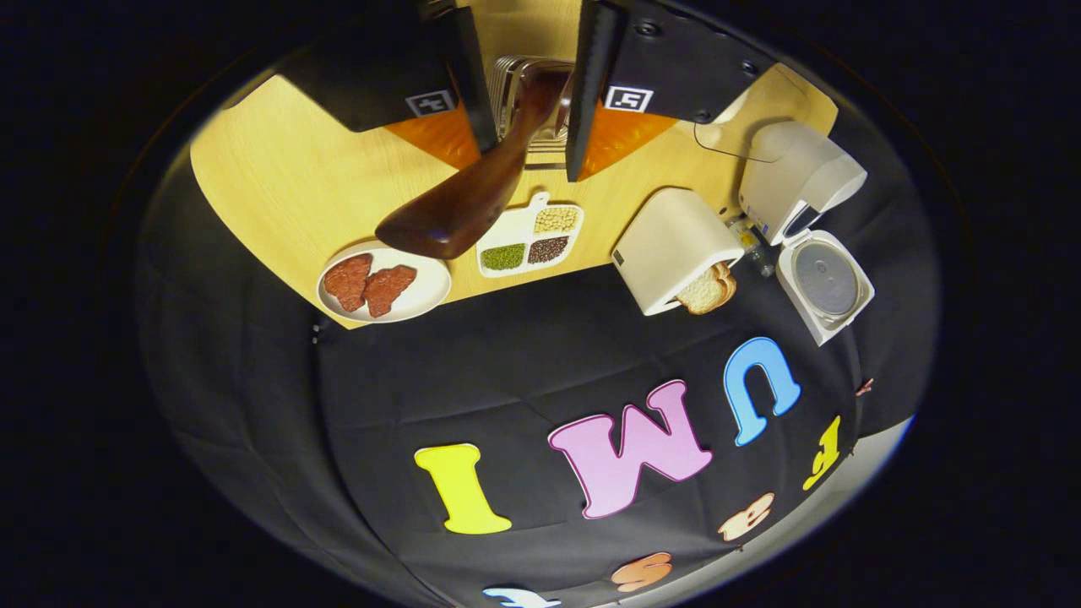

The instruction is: Close the left gripper, press the button to open the rice cooker; take a wooden spoon from the chopstick holder with the right hand, scoop a spoonful of rice and pour it into the rice cooker, then put the wooden spoon back into the chopstick holder.

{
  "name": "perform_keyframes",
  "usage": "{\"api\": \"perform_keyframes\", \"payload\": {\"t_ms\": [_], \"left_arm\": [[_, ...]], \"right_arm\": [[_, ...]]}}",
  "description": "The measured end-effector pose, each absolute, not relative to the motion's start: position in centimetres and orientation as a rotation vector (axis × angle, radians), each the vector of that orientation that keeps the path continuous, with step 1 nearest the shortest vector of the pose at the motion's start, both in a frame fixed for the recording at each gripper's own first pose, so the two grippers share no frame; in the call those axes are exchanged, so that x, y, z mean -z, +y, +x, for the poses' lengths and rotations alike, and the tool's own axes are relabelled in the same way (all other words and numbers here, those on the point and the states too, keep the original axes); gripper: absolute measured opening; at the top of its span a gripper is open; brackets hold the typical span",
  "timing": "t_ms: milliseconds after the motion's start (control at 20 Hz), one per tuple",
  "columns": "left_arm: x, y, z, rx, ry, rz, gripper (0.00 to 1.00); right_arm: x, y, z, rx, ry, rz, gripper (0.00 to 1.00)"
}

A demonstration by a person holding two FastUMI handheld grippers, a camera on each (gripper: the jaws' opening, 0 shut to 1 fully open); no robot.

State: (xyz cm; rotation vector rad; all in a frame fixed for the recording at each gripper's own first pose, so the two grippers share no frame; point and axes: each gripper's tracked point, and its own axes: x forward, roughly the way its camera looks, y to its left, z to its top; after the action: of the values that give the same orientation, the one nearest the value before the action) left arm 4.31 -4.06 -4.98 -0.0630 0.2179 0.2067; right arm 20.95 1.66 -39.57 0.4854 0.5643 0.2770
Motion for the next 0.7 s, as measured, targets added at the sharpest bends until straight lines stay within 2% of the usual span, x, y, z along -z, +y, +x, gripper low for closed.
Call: {"api": "perform_keyframes", "payload": {"t_ms": [150,200,350,400,450,700], "left_arm": [[5.0,-3.8,4.1,-0.208,0.217,-0.075,0.98],[4.9,-3.7,4.0,-0.208,0.215,-0.075,0.98],[4.7,-3.0,3.4,-0.217,0.213,-0.064,0.98],[4.8,-2.8,3.1,-0.220,0.214,-0.062,0.98],[4.8,-2.5,2.9,-0.223,0.214,-0.062,0.98],[4.9,-1.6,2.1,-0.232,0.212,-0.088,0.98]], "right_arm": [[39.4,3.2,20.0,-0.309,0.563,0.470,0.14],[39.7,3.5,19.8,-0.316,0.576,0.467,0.22],[39.9,4.1,19.8,-0.316,0.585,0.472,0.24],[40.0,4.2,19.9,-0.316,0.589,0.472,0.19],[40.1,4.3,19.8,-0.318,0.594,0.475,0.25],[40.2,4.1,20.0,-0.324,0.607,0.470,0.19]]}}
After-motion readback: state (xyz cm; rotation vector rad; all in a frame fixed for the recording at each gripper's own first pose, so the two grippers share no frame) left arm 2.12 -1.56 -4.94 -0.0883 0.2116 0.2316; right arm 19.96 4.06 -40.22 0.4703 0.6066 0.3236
